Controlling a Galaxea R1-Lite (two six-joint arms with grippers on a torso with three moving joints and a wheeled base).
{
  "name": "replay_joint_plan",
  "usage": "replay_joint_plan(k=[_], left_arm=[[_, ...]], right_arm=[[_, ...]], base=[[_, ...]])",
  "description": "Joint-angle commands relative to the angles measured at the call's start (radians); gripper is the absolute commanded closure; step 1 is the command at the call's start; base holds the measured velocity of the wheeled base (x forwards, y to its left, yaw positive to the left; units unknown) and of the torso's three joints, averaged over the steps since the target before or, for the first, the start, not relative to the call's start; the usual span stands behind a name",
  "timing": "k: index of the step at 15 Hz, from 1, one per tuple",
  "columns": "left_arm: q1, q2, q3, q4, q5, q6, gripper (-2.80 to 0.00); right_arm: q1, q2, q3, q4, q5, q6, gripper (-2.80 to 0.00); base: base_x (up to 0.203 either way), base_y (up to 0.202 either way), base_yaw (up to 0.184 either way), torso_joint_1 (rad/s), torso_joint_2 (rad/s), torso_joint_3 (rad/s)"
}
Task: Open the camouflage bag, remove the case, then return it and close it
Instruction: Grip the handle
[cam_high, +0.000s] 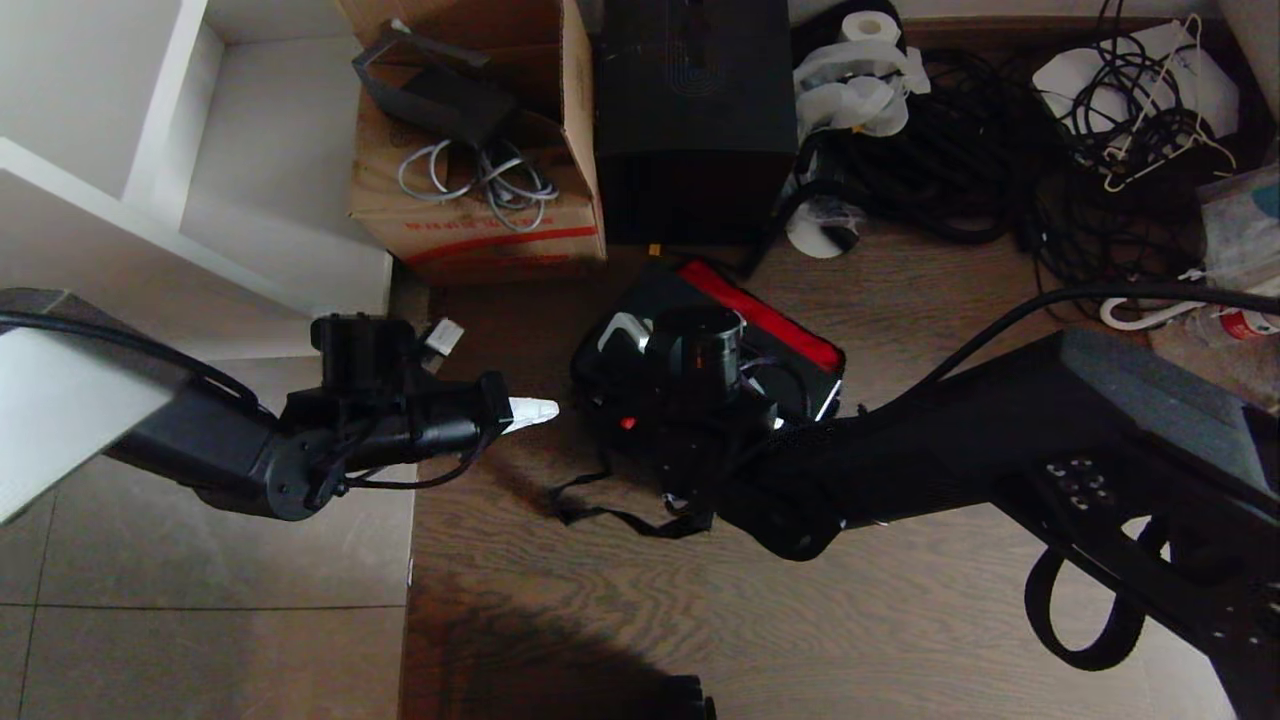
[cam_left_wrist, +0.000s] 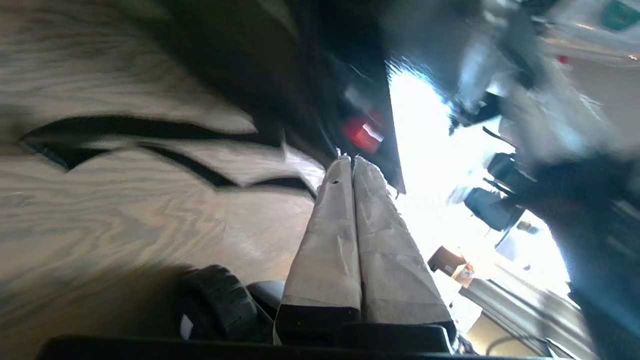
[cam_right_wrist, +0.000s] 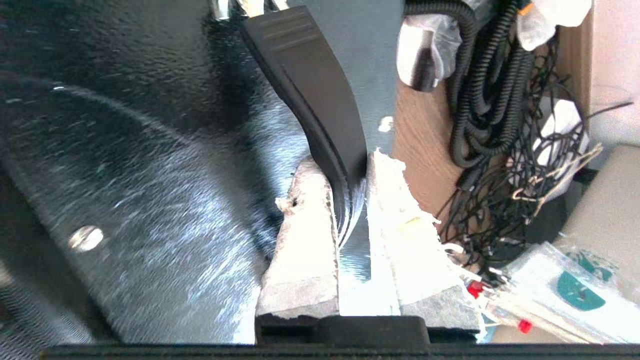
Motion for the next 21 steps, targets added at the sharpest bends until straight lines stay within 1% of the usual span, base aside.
replay_joint_plan(k=[1,3,8,12,15,17,18,21], left_arm=[[0.000,-0.120,0.048,0.000,-0.001,-0.004,0.00],[-0.001,-0.242,0.109,0.005,0.016,-0.004,0.00],[-0.010,-0.578,0.301,0.035,0.103,-0.006,0.00],[-0.011,-0.810,0.391,0.120,0.165,-0.003,0.00],[0.001,-1.011,0.442,0.244,0.216,0.004,0.00],[0.055,-1.085,0.498,0.280,0.231,0.005,0.00],[0.071,-1.105,0.505,0.286,0.241,0.006,0.00],[0.076,-1.173,0.550,0.291,0.295,0.011,0.00]], right_arm=[[0.001,-0.002,-0.003,-0.009,-0.006,-0.006,0.00],[0.001,-0.004,-0.003,-0.010,-0.008,-0.007,0.00],[0.001,-0.004,-0.005,-0.006,-0.012,-0.018,0.00],[0.001,-0.011,-0.002,-0.006,-0.012,-0.025,0.00],[0.001,-0.004,0.003,-0.010,-0.014,-0.022,0.00],[0.001,-0.002,0.013,-0.011,-0.014,-0.023,0.00],[0.001,-0.008,0.017,-0.010,-0.012,-0.024,0.00],[0.000,-0.004,0.027,-0.015,-0.014,-0.021,0.00]], base=[[0.000,0.000,0.000,0.000,0.00,0.000],[0.000,0.000,0.000,0.000,0.00,0.000],[0.000,0.000,0.000,0.000,0.00,0.000],[0.000,0.000,0.000,-0.003,-0.01,0.008],[0.000,0.000,0.000,0.000,0.00,0.000],[0.000,0.000,0.000,0.000,0.00,0.000],[0.000,0.000,0.000,0.000,0.00,0.000],[0.000,0.000,0.000,0.000,0.00,0.000]])
